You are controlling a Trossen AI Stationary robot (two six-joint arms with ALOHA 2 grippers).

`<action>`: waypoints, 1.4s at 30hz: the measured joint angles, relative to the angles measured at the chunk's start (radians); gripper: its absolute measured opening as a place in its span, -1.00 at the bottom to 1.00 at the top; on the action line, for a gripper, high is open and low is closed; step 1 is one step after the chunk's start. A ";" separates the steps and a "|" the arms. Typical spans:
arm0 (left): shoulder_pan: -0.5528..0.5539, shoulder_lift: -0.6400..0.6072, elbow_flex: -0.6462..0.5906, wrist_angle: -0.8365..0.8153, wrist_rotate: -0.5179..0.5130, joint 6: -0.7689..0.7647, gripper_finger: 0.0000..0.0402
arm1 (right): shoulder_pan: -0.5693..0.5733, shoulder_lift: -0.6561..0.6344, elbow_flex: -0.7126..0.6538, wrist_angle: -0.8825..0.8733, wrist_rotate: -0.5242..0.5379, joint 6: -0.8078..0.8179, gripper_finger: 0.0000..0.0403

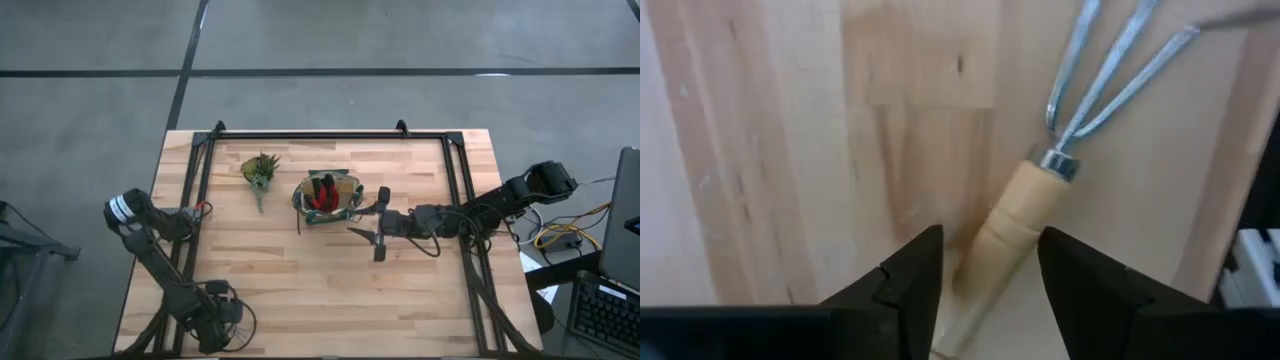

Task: Pick & Place Garden tools in Gardening bag
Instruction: Put the brown hand rake into the white gardening bag

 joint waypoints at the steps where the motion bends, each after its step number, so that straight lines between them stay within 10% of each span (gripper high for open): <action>1: 0.000 0.006 0.000 0.001 -0.002 0.000 -0.16 | 0.000 0.000 0.000 0.000 0.000 0.000 -0.06; 12: -0.002 0.030 0.002 0.016 -0.082 -0.131 -0.21 | 0.000 0.000 0.000 0.000 0.000 0.000 -0.06; 20: 0.004 0.047 0.000 0.035 -0.192 -0.153 -0.60 | 0.000 0.000 0.000 0.000 0.000 0.001 -0.06; 42: 0.100 0.034 -0.003 0.087 -1.116 -0.192 -0.64 | 0.007 0.000 0.000 0.000 -0.168 0.052 -0.06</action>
